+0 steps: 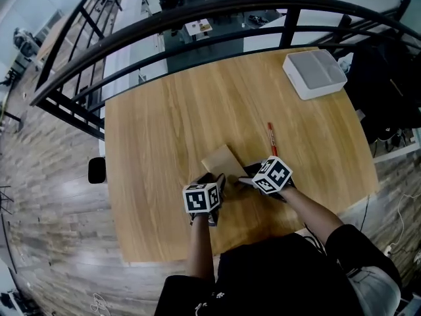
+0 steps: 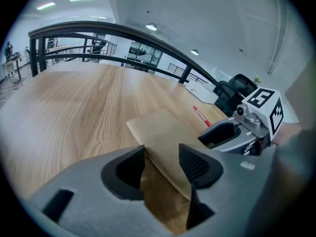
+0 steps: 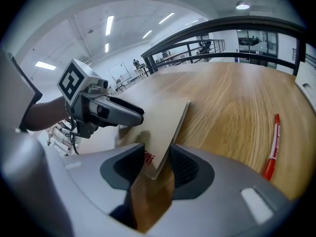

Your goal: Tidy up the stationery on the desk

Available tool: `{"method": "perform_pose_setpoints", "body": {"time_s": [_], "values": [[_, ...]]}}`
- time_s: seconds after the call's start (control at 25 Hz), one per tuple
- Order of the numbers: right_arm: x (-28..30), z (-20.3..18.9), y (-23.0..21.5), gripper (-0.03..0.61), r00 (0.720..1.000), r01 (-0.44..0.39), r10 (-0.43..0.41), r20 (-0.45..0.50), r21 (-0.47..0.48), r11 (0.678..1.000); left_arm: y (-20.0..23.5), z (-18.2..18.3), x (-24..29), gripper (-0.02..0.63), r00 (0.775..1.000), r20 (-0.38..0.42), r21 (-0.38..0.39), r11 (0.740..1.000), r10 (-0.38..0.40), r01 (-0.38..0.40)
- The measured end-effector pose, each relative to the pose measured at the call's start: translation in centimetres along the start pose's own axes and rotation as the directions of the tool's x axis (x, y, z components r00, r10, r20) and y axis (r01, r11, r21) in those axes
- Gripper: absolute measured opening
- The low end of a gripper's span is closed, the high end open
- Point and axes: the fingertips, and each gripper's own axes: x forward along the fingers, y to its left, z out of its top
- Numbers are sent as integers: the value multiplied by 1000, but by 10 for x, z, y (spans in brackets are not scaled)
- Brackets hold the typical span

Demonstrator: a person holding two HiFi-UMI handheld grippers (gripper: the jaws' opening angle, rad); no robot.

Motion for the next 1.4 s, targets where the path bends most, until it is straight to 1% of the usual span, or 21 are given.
{"method": "perform_pose_setpoints", "body": {"time_s": [0.24, 0.52, 0.84, 1.16, 1.28, 1.4], "values": [[-12, -16, 2, 173, 1000, 18, -18, 3, 24, 1000, -16, 1, 9, 219, 1000, -21, 51, 999, -17, 18], [-29, -36, -2, 173, 999, 28, -29, 14, 67, 997, -41, -1, 22, 219, 998, -42, 94, 994, -46, 50], [-45, -57, -2, 173, 999, 39, -40, 10, 93, 995, -64, -5, 32, 219, 995, -64, 133, 988, -71, 79], [-51, -63, -2, 176, 998, 48, -50, 22, 102, 994, -73, -7, 36, 219, 995, -72, 154, 984, -74, 84], [-50, -63, 0, 179, 999, 41, -44, 25, 104, 994, -72, -7, 34, 219, 994, -75, 149, 984, -84, 95], [-53, -61, -2, 196, 998, 35, -40, 43, 118, 992, -71, -9, 33, 219, 992, -80, 138, 984, -102, 112]]}}
